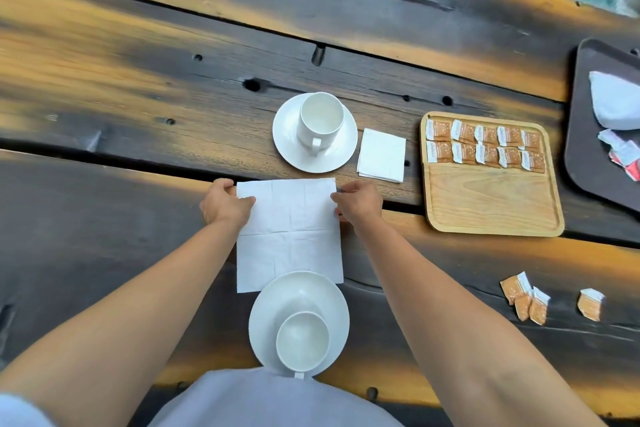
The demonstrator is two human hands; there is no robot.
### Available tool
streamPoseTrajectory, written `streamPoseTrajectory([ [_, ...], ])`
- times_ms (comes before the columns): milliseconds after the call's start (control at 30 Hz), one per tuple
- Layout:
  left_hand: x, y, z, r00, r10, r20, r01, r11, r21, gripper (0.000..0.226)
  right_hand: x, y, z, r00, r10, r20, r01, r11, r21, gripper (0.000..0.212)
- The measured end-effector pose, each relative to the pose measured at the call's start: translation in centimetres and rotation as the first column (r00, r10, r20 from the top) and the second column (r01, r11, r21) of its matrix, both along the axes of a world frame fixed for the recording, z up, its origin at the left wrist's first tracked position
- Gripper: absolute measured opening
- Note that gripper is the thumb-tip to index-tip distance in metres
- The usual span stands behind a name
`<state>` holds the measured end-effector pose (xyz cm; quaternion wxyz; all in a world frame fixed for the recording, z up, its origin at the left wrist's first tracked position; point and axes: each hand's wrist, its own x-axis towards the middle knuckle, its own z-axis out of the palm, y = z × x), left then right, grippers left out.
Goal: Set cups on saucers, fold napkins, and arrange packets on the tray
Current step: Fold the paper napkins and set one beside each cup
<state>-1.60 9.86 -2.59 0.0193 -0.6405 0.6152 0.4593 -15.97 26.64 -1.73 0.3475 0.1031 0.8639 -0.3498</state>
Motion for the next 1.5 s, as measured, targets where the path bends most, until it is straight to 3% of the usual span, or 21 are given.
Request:
streamPoseTrajectory([
  [133,-0.3,-0.3,-0.4,0.992,-0.111,0.065,0.114,0.993,-0.038,0.058,0.0,-0.3,-0.3,0.999,-0.036,0.033,0.036,0.999,-0.024,0.023],
  [433,-0.6,-1.2,-0.5,0.985,-0.172,0.003,0.172,0.984,-0.054,0.009,-0.4,-0.3,0.0,0.998,-0.021,0.051,0.025,0.996,-0.08,0.023],
  [767,-1.4,-1.3,1.5,0.944,-0.289,-0.158,0.285,0.957,-0.045,0.011,-1.3,1.5,2.1,0.999,-0.029,-0.034,0.024,0.989,-0.143,0.024],
  [1133,-0.9,-0.2,4.9,0.891,-0.404,-0.208,0.385,0.914,-0.126,0.015,0.0,4.2,4.6,0.991,-0.037,-0.129,0.022,0.993,-0.117,0.028],
  [1500,2.5,1.9,4.0,0.789,-0.61,-0.08,0.591,0.787,-0.175,0.02,3.1,6.6,3.4,0.987,0.058,-0.15,-0.06,0.998,-0.008,0.015],
])
